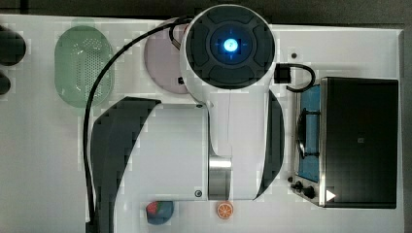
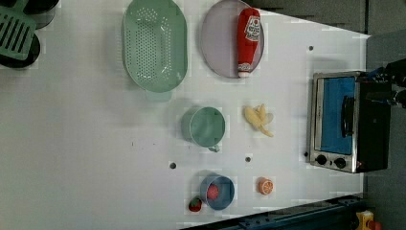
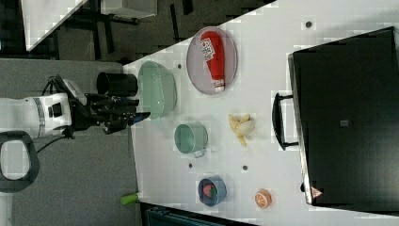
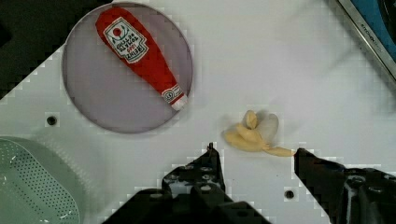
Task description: Pick Banana and place it in mug.
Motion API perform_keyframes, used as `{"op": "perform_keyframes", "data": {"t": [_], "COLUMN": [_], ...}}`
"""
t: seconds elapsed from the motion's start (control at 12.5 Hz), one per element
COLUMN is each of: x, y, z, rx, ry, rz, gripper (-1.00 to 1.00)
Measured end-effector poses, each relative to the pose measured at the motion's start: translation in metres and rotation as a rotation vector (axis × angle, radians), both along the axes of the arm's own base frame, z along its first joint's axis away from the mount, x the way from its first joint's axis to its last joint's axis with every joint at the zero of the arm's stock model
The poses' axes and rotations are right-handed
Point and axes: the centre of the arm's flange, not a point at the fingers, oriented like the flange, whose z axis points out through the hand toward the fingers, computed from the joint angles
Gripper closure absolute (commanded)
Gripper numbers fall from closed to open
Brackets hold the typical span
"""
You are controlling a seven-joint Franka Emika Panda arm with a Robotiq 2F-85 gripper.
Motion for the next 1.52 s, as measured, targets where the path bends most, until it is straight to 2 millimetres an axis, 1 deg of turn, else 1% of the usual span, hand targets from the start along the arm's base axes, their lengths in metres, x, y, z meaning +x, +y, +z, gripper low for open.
{"op": "perform_keyframes", "data": {"t": [0.08,0.16,0.24,0.32,0.4,0.48,0.56,0.64,0.72,0.8,0.88,0.96,1.04,1.12,1.28,1.36,1.44,1.52], "x": [-0.018,-0.049,-0.077,-0.096,-0.107,-0.110,-0.108,-0.098,-0.087,-0.078,-0.071,-0.062,-0.053,-0.046,-0.035,-0.036,-0.044,-0.053], "y": [-0.003,-0.009,-0.015,-0.019,-0.020,-0.019,-0.016,-0.013,-0.013,-0.014,-0.016,-0.020,-0.025,-0.026,-0.028,-0.029,-0.030,-0.029], "z": [-0.008,-0.015,-0.016,-0.012,0.000,0.013,0.023,0.029,0.021,0.003,-0.023,-0.053,-0.088,-0.127,-0.189,-0.219,-0.254,-0.283], "rx": [-0.011,-0.027,-0.022,-0.014,-0.019,-0.035,-0.031,-0.019,-0.018,-0.024,-0.028,-0.024,-0.009,0.007,0.043,0.058,0.082,0.111], "ry": [0.010,0.055,0.073,0.063,0.022,-0.013,-0.036,-0.064,-0.065,-0.056,-0.029,0.018,0.078,0.136,0.192,0.212,0.258,0.295], "rz": [-0.002,-0.005,-0.017,-0.029,-0.031,-0.023,-0.015,0.015,0.066,0.114,0.160,0.215,0.270,0.333,0.482,0.580,0.684,0.781], "gripper": [-0.58,-0.79,-0.99,-1.00,-1.00,-1.00,-1.00,-1.00,-1.00,-1.00,-1.00,-1.00,-1.00,-1.00,-1.00,-1.00,-1.00,-1.00]}}
